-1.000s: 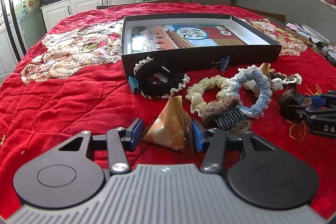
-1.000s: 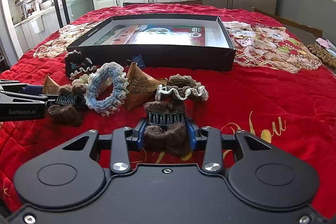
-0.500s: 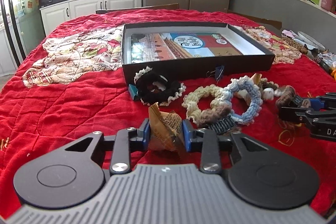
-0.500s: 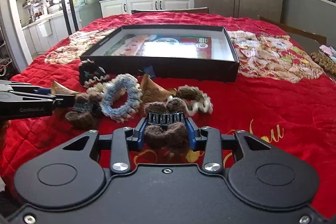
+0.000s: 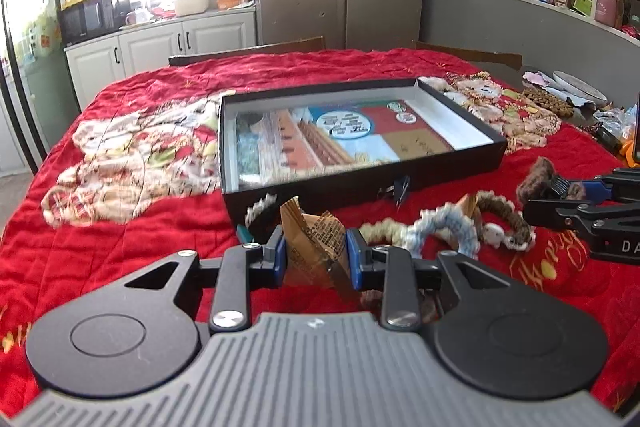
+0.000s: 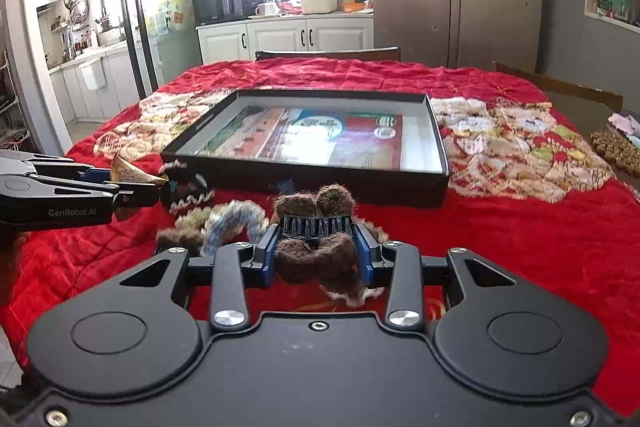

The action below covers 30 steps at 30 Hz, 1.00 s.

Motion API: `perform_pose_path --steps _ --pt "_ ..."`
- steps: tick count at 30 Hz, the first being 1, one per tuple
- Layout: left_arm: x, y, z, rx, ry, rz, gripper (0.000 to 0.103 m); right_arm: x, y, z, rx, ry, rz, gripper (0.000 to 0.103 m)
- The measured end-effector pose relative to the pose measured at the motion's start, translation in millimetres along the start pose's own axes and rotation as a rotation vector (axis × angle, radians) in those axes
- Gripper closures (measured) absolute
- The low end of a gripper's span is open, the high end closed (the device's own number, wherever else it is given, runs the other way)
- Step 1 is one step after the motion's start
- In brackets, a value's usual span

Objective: Organize objects
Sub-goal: 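Carry the hair clip in the right gripper into the box while the left gripper carries the paper triangle there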

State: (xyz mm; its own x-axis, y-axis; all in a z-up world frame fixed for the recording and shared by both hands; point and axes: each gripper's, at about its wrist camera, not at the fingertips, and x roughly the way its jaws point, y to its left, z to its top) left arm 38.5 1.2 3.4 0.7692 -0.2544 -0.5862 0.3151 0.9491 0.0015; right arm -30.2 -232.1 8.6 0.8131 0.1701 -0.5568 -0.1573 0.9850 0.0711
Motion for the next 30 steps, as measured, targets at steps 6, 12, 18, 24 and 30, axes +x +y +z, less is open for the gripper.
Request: perform_pose_path --steps 6,12,18,24,30 --pt "10 5 23 0.008 -0.024 0.009 0.069 7 -2 24 -0.029 -0.043 -0.020 0.067" --pt "25 13 47 0.005 -0.054 0.037 0.069 27 -7 54 -0.040 -0.073 -0.042 0.067" --pt "58 21 69 -0.009 -0.048 0.061 0.069 63 -15 84 -0.048 -0.072 -0.076 0.067" --pt "95 27 84 -0.022 -0.038 0.094 0.069 104 -25 104 -0.023 -0.067 -0.087 0.067" --pt "129 32 96 -0.052 -0.026 0.106 0.069 145 -29 112 -0.018 -0.041 -0.085 0.067"
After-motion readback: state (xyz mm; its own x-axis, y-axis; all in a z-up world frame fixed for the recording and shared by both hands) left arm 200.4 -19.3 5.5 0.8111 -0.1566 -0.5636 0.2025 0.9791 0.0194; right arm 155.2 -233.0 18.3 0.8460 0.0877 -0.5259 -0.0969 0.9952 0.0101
